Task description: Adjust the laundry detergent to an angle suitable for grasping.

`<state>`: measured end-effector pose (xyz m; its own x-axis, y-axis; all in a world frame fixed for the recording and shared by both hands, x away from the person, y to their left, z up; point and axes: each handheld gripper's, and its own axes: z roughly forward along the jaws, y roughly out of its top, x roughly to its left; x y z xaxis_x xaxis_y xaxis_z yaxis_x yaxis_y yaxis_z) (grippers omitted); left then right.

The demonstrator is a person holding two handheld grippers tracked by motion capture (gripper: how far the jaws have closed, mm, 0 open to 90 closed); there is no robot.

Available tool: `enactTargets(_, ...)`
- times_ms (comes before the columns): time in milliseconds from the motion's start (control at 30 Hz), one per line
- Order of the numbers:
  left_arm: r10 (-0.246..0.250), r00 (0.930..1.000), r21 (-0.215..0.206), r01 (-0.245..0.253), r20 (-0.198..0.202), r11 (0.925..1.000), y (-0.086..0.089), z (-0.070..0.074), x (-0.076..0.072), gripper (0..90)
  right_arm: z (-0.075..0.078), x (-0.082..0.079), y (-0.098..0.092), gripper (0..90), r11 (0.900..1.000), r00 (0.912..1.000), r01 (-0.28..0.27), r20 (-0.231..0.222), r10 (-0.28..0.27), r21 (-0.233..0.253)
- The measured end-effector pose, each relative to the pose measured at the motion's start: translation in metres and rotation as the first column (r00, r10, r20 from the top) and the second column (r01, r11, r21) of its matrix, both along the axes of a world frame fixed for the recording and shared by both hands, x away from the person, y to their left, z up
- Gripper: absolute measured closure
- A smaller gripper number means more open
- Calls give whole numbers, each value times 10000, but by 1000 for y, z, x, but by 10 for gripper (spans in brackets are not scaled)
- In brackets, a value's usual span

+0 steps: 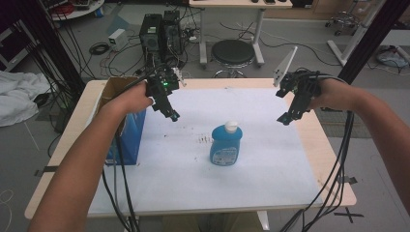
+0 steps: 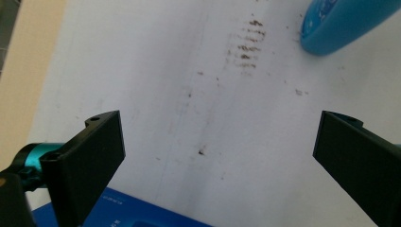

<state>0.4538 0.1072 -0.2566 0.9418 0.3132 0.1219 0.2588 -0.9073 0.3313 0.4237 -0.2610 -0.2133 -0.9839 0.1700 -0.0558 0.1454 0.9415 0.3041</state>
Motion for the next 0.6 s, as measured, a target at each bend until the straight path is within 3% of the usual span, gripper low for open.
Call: enactTargets(600, -581, 9979, 785, 558, 273, 9953, 1, 4, 13, 29, -2, 6, 3, 30, 9999, 10000, -7, -99, 8, 104)
